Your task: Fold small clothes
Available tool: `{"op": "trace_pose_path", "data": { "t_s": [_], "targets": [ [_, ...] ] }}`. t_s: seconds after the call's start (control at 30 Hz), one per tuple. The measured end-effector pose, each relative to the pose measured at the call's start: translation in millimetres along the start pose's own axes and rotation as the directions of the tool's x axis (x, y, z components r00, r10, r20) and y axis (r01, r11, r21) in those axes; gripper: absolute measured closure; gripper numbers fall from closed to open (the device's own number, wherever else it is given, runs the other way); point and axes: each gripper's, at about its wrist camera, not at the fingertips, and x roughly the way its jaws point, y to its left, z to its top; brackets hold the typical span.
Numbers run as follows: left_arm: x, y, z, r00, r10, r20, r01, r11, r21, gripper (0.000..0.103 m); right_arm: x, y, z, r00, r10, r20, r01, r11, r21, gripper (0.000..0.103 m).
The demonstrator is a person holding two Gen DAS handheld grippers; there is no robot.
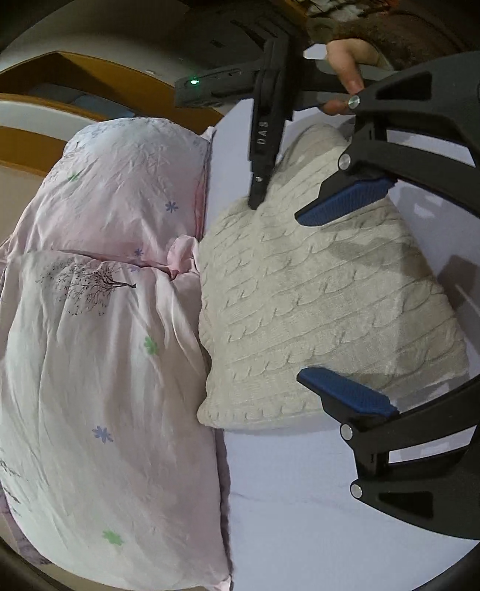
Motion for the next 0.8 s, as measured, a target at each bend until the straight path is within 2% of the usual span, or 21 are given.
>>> {"op": "trace_pose_path", "data": {
  "t_s": [0.03,0.07,0.13,0.17,0.2,0.3,0.37,0.47,0.6,0.8],
  "targets": [
    [-3.5,-0.1,-0.4,1.0,0.003,0.004,-0.003,1.0,-0.004,0.023,-4.4,2.6,0.5,1.0,-0.001,0.004,0.001,1.0,-0.01,0.08],
    [-14.5,2.8,-4.4,1.0,-0.001,0.011,0.001,1.0,-0.017,0.023,-15.0,6.4,-0.3,0.999,0.016,0.028,-0.016,1.0,-0.024,0.072],
    [-33.6,6.6,-13.6,1.0,0.004,0.016,-0.003,0.999,-0.044,0.02,-36.1,10.9,-7.7,0.997,0.02,0.074,-0.016,0.998,-0.057,0.051],
    [-41.1,9.8,-18.6,1.0,0.026,0.016,-0.025,0.998,-0.05,0.014,-52.7,13.5,-15.9,0.994,0.029,0.103,-0.02,0.996,-0.081,0.02],
    [-50.8,12.6,-26.3,0.997,0.07,0.011,-0.069,0.996,-0.057,0.008,-69.7,13.4,-23.3,0.992,0.035,0.125,-0.022,0.995,-0.098,0.002],
    [-66.3,11.6,-48.1,0.982,0.185,-0.022,-0.186,0.981,-0.048,0.001,-106.0,17.3,-54.4,0.984,0.04,0.171,-0.014,0.988,-0.152,0.002],
    [-64.9,5.0,-61.0,0.968,0.241,-0.067,-0.243,0.97,-0.023,0.001,-111.4,24.6,-77.0,0.991,-0.03,0.134,0.053,0.984,-0.17,0.002],
    [-47.5,-7.8,-73.6,0.943,0.306,-0.13,-0.303,0.952,0.044,0.001,-88.0,40.4,-102.1,0.992,-0.122,0.02,0.123,0.967,-0.223,0.002],
    [-29.4,-8.1,-81.0,0.929,0.328,-0.171,-0.322,0.945,0.06,0.001,-62.4,55.3,-118.0,0.975,-0.222,-0.012,0.212,0.943,-0.256,0.002],
    [-18.9,0.8,-87.3,0.924,0.322,-0.207,-0.325,0.945,0.018,0.001,-47.5,56.9,-120.6,0.96,-0.28,-0.016,0.268,0.935,-0.232,0.002]
  ]
}}
